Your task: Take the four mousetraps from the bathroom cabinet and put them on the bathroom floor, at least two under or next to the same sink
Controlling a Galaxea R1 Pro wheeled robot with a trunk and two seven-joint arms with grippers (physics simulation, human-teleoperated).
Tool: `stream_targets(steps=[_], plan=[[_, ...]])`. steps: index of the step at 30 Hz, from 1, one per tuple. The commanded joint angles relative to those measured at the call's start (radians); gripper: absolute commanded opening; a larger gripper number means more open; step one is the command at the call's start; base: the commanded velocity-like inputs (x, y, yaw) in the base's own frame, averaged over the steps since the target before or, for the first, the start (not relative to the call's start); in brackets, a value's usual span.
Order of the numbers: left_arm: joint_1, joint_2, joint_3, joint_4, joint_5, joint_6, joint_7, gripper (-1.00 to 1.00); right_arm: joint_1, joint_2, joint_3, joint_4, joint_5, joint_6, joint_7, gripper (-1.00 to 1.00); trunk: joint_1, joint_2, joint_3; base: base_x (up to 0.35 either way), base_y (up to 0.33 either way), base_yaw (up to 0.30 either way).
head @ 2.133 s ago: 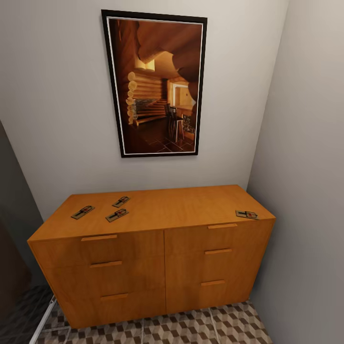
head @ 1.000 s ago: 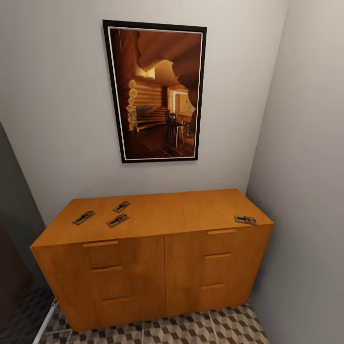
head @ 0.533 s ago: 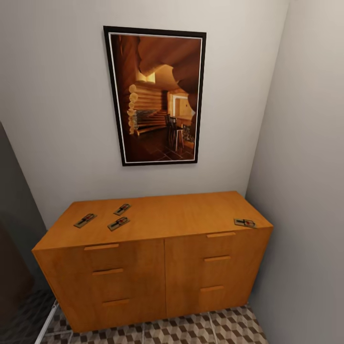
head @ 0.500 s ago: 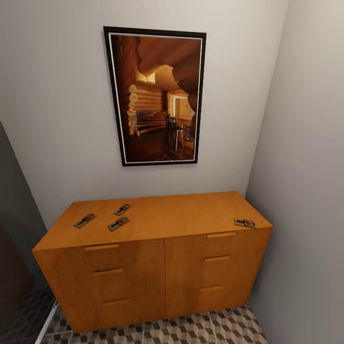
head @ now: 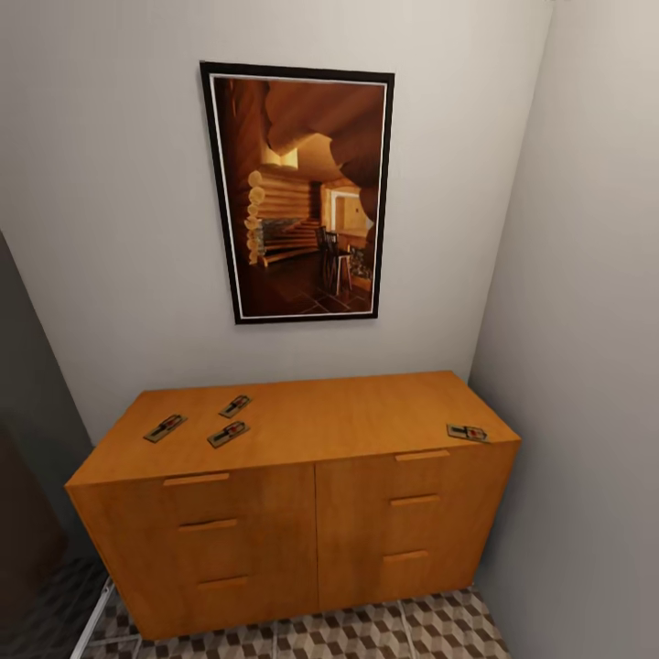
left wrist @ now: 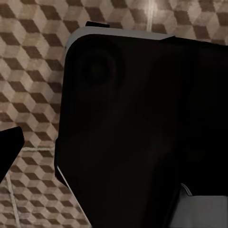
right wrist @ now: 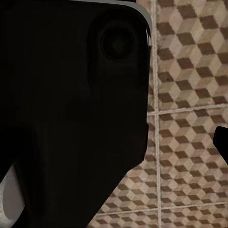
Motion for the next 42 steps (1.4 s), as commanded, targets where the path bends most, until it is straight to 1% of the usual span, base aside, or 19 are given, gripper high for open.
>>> stream_targets(steps=[1, 42], plan=[[0.000, 0.000, 0.005, 0.000, 0.007, -0.002, 0.000, 1.00, 0.000, 0.000, 0.000, 0.000, 0.000, -0.003, 0.000, 1.00, -0.004, 0.007, 0.002, 0.000, 0.000, 0.000], [0.000, 0.001, 0.006, 0.001, 0.007, -0.002, 0.000, 1.00, 0.000, -0.003, 0.000, 0.000, 0.000, -0.003, 0.000, 1.00, -0.161, 0.294, 0.131, 0.000, 0.000, 0.000]])
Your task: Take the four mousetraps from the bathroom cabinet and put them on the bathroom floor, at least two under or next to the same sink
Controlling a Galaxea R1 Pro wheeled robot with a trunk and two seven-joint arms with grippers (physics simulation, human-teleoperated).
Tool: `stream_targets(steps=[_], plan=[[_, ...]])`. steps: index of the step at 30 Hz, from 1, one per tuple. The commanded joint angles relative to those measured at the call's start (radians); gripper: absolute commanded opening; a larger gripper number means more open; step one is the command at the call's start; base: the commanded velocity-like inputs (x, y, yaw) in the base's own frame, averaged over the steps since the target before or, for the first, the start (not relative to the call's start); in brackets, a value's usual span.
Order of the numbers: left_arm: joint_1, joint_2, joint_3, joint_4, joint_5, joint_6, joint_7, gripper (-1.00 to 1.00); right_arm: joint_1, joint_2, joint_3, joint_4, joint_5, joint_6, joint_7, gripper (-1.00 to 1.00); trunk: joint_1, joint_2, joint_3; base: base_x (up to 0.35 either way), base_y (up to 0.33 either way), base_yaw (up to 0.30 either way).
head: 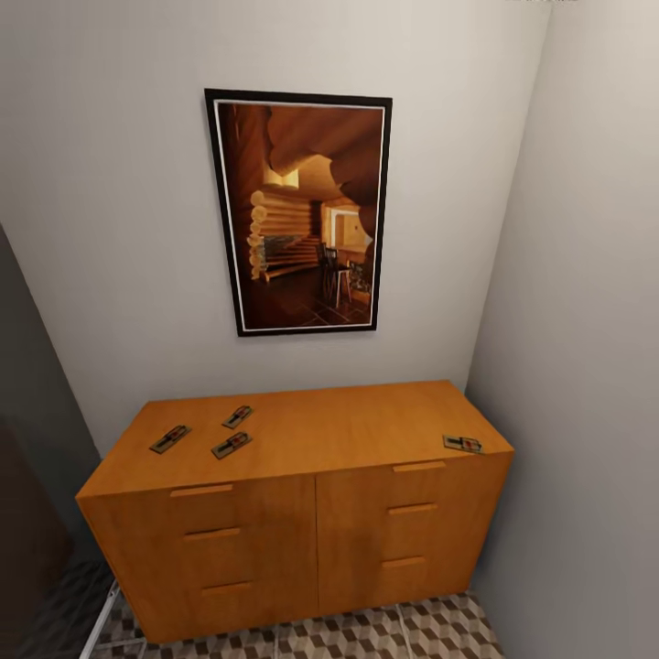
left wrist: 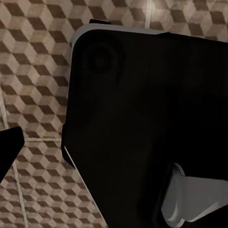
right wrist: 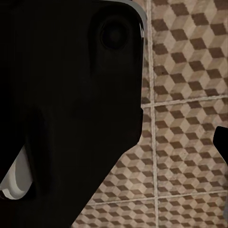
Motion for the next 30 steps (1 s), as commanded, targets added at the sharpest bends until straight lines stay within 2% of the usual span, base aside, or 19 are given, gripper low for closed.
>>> stream_targets(steps=[1, 21, 30], plan=[[0.000, 0.000, 0.005, 0.000, 0.007, -0.002, 0.000, 1.00, 0.000, 0.000, 0.000, 0.000, 0.000, -0.003, 0.000, 1.00, -0.004, 0.006, 0.002, 0.000, 0.000, 0.000], [0.000, 0.000, 0.005, 0.000, 0.007, -0.002, 0.000, 1.00, 0.000, 0.002, 0.000, 0.000, -0.001, -0.001, 0.000, 1.00, -0.080, 0.146, 0.064, 0.000, 0.000, 0.000], [0.000, 0.000, 0.005, 0.000, 0.008, -0.001, 0.000, 1.00, 0.000, 0.000, 0.000, 0.000, 0.000, -0.001, 0.000, 1.00, -0.115, 0.209, 0.081, 0.000, 0.000, 0.000]])
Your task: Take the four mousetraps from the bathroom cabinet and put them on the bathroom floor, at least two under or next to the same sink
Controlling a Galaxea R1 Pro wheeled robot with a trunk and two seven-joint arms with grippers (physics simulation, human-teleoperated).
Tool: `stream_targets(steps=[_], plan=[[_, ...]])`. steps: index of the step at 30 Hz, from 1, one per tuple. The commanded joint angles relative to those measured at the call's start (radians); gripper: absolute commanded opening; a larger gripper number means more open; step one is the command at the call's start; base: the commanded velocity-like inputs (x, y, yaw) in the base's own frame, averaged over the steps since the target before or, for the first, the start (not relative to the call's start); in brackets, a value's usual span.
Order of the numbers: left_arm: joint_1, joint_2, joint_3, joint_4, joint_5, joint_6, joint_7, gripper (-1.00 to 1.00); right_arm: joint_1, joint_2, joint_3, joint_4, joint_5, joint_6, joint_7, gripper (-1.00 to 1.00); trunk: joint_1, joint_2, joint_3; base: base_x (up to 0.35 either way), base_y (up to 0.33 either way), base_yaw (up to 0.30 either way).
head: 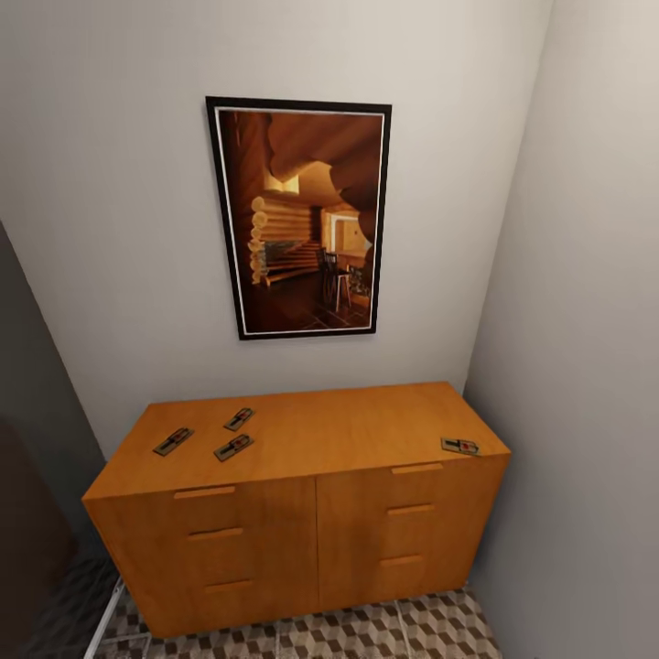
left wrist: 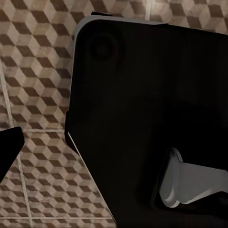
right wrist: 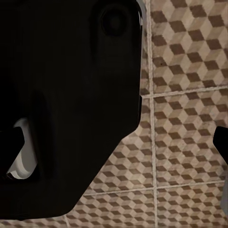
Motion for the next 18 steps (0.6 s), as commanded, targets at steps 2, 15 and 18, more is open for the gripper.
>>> stream_targets(steps=[2, 15, 18], plan=[[0.000, 0.000, 0.005, 0.000, 0.007, -0.002, 0.000, 1.00, 0.000, 0.000, 0.001, 0.000, 0.000, -0.003, 0.000, 1.00, -0.007, 0.013, 0.002, 0.000, 0.000, 0.000], [0.000, 0.000, 0.005, 0.000, 0.007, -0.002, 0.000, 1.00, 0.000, 0.000, 0.000, 0.000, 0.000, -0.004, 0.000, 1.00, -0.057, 0.104, 0.022, 0.000, 0.000, 0.000], [0.000, 0.000, 0.005, 0.000, 0.007, -0.002, 0.001, 1.00, 0.000, 0.000, 0.000, 0.000, 0.000, -0.004, 0.000, 1.00, -0.069, 0.125, 0.027, 0.000, 0.000, 0.000]])
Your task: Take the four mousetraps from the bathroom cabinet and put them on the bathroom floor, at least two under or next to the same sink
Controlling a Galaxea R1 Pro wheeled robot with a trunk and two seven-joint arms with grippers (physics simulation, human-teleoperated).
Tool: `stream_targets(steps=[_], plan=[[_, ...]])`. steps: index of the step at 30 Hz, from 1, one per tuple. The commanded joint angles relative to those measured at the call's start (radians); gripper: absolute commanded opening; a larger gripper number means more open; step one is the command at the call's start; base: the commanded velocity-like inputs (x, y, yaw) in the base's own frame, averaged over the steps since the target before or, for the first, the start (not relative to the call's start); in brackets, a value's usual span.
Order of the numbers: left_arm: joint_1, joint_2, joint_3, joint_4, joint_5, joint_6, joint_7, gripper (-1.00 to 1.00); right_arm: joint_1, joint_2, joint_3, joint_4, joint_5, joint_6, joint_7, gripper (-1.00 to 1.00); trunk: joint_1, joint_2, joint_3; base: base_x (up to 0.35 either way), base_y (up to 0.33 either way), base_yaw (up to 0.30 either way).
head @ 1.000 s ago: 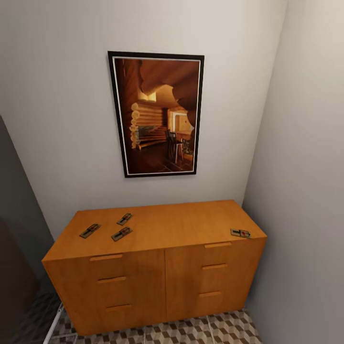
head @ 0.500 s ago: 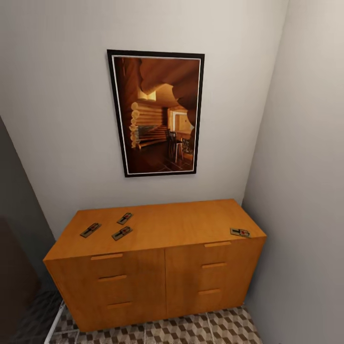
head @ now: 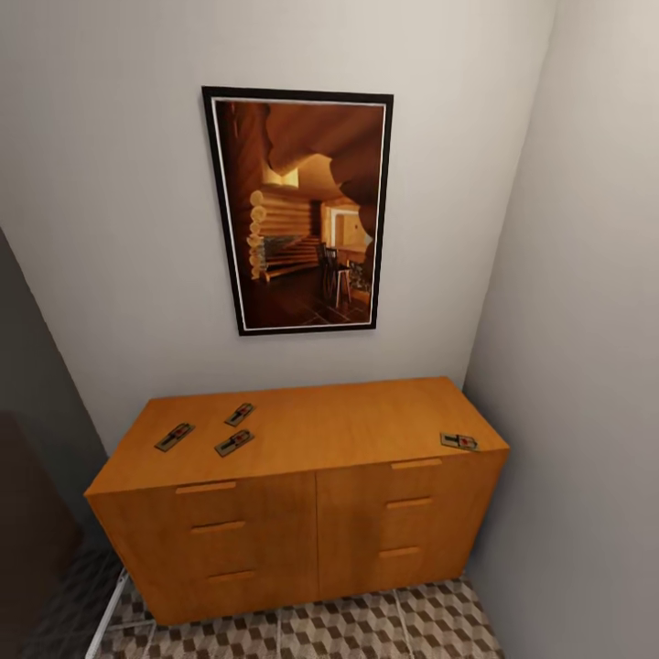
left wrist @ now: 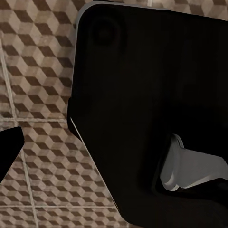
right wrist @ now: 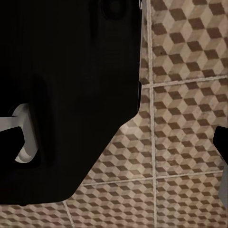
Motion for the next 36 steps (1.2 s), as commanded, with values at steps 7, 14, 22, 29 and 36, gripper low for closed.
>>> stream_targets(steps=[7, 14, 22, 29, 36], plan=[[0.000, 0.000, 0.005, 0.000, 0.007, -0.003, 0.000, 1.00, 0.000, 0.000, 0.000, 0.000, 0.000, -0.003, 0.000, 1.00, -0.026, 0.048, 0.009, 0.000, 0.000, 0.000], [0.000, 0.000, 0.005, 0.000, 0.007, -0.002, 0.001, 1.00, 0.000, 0.000, 0.001, 0.000, 0.000, -0.003, 0.000, 1.00, -0.030, 0.055, 0.001, 0.000, 0.000, 0.000], [0.000, 0.000, 0.006, 0.000, 0.007, -0.002, 0.000, 1.00, 0.000, 0.000, 0.001, 0.000, 0.000, -0.003, 0.000, 1.00, -0.030, 0.055, -0.012, 0.000, 0.000, 0.000], [0.000, 0.000, 0.006, 0.000, 0.007, -0.002, 0.000, 1.00, 0.000, 0.000, 0.001, 0.000, 0.000, -0.003, 0.000, 1.00, -0.030, 0.055, -0.023, 0.000, 0.000, 0.000], [0.000, -0.001, 0.006, -0.001, 0.007, -0.003, 0.001, 1.00, 0.000, 0.000, 0.002, 0.000, 0.000, -0.003, 0.000, 1.00, -0.030, 0.055, -0.034, 0.000, 0.000, 0.000]])
